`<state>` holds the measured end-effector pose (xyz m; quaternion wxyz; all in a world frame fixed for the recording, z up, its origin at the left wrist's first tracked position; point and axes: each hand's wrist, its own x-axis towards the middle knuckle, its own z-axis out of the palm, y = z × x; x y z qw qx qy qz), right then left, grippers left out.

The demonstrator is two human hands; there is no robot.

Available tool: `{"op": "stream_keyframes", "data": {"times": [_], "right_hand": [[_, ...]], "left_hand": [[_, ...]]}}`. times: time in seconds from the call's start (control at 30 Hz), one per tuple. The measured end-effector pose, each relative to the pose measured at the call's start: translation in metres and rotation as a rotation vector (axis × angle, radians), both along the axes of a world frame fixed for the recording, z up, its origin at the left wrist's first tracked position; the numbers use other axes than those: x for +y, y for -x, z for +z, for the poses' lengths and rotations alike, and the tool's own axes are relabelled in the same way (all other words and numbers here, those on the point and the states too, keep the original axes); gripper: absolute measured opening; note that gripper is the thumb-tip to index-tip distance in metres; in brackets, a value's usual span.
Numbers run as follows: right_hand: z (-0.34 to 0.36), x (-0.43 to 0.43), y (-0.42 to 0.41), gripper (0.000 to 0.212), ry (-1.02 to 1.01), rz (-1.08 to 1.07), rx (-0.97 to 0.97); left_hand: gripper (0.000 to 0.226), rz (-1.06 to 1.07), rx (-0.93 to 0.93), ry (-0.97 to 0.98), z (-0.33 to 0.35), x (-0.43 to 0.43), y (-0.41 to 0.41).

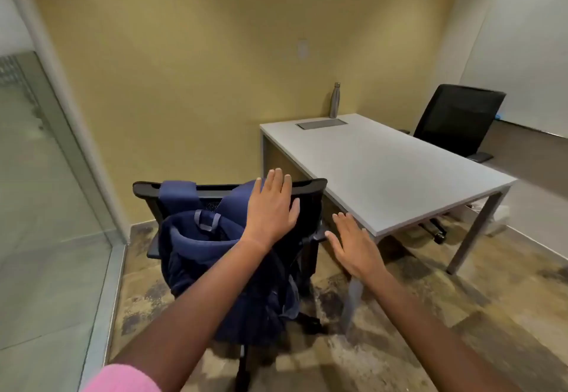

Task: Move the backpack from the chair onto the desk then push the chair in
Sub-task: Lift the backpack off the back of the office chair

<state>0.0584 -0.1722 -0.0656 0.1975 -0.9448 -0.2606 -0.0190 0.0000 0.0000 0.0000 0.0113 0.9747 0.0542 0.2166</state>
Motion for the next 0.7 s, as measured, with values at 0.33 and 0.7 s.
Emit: {"op": "stream_keyframes", "data": {"times": [0.33, 0.7], "right_hand": [[0.021, 0.011, -0.028, 0.054, -0.110, 0.096, -0.024], [0.029, 0.033, -0.058, 0.056, -0.144, 0.065, 0.019]], "left_hand": [[0.069, 0.180, 0.267, -0.039, -0.007, 0.017, -0.033], [0.053, 0.255, 0.304, 0.046, 0.000, 0.029, -0.085]]}}
